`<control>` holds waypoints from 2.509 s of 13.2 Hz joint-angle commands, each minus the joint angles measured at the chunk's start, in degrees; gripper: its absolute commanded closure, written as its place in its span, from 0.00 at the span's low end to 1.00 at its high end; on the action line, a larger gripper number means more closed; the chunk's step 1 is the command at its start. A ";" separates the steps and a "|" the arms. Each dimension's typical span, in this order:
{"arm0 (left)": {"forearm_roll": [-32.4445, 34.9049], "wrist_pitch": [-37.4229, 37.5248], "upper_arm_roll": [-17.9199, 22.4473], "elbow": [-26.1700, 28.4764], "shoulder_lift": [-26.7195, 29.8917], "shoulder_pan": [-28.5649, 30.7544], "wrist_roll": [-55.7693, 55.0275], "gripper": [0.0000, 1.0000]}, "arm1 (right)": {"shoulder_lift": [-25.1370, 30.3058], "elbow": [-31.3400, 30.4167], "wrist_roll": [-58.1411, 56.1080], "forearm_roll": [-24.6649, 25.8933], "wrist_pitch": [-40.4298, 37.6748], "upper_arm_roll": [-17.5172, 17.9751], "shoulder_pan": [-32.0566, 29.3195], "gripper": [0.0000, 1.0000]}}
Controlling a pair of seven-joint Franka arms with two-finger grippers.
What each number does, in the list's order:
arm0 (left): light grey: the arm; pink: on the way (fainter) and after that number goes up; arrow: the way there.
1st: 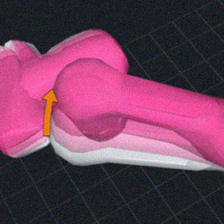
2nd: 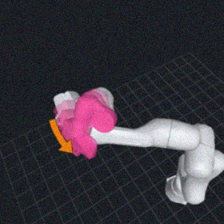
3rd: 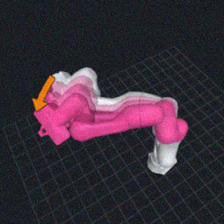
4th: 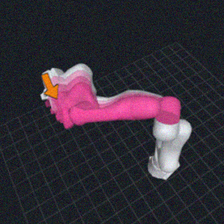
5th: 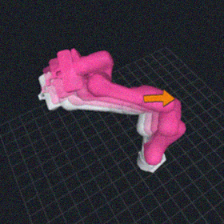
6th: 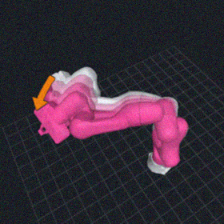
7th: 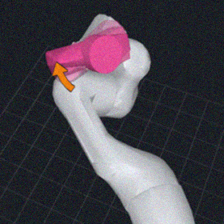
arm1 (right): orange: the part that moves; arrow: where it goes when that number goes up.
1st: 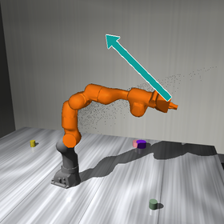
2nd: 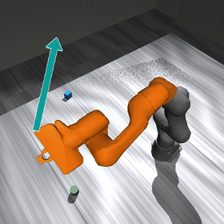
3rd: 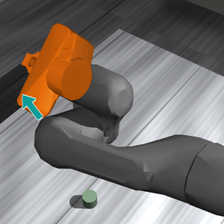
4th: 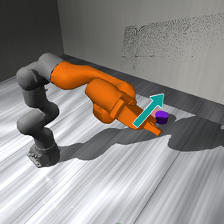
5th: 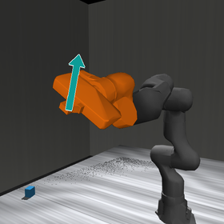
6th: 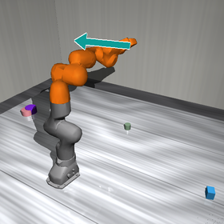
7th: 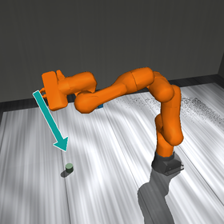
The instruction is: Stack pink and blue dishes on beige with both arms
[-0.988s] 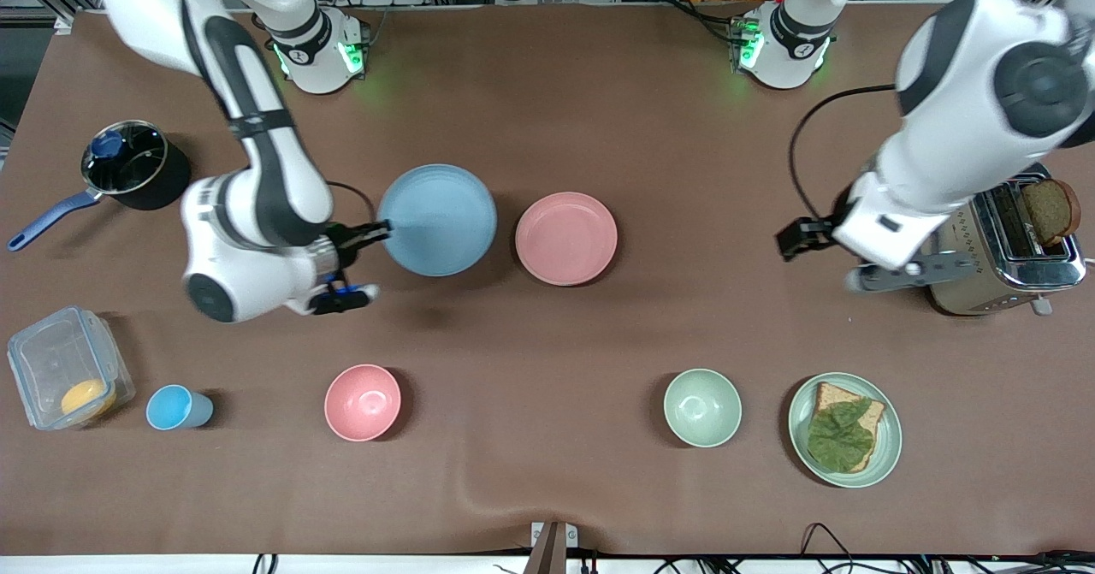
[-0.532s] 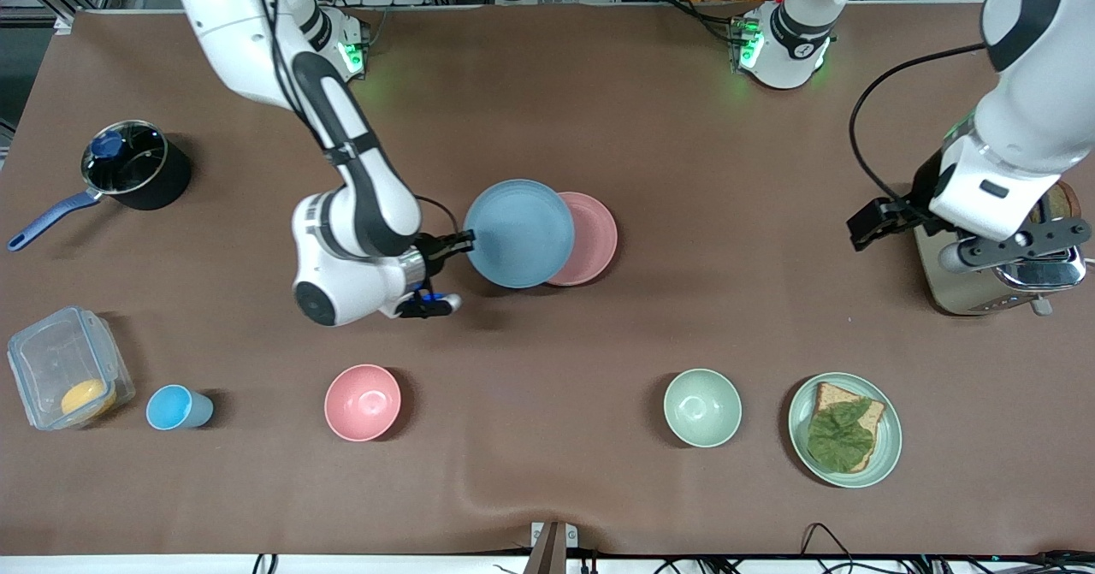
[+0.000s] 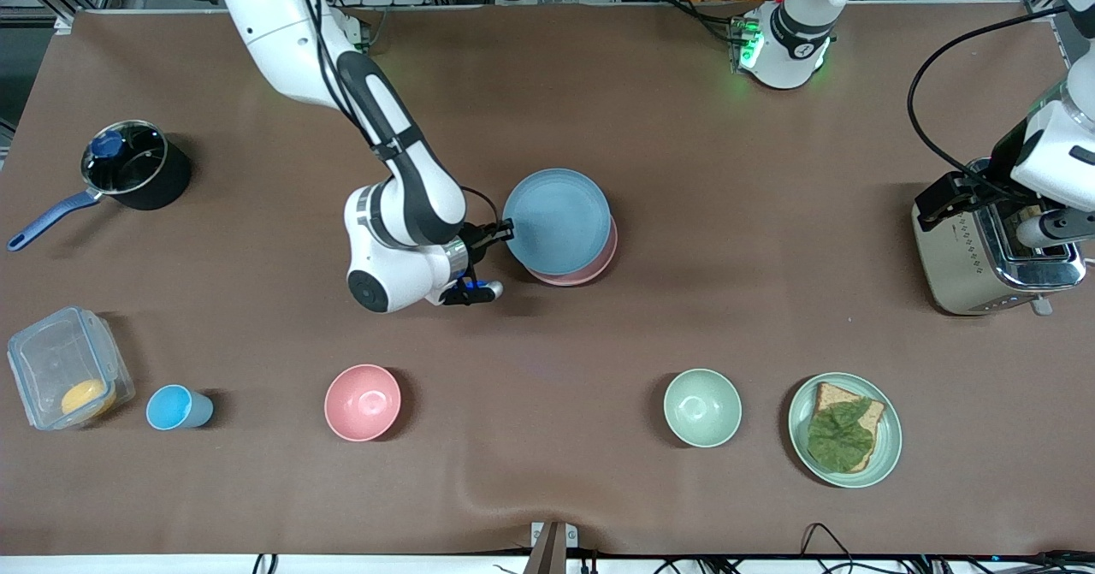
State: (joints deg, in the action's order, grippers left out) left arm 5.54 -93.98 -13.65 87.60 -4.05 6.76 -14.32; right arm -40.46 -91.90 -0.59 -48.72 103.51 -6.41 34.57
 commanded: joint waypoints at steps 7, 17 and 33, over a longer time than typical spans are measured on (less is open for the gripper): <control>-2.11 2.14 0.99 1.08 1.68 -0.43 2.45 0.00 | -3.13 1.20 0.50 -4.28 3.97 -0.71 3.48 1.00; -3.95 1.96 1.08 0.91 1.41 -0.08 2.45 0.00 | -2.17 4.97 -0.47 1.87 -6.36 -1.15 -6.77 0.00; -5.18 2.75 1.08 0.91 2.47 0.54 2.37 0.00 | 16.61 9.39 -0.29 41.08 -14.30 -2.82 -24.19 0.00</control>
State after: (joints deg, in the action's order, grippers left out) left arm 1.81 -92.13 -12.80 87.81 -3.13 7.06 -13.26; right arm -30.67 -77.24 -1.34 -9.03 87.75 -10.04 12.72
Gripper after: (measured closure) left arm 0.000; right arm 0.000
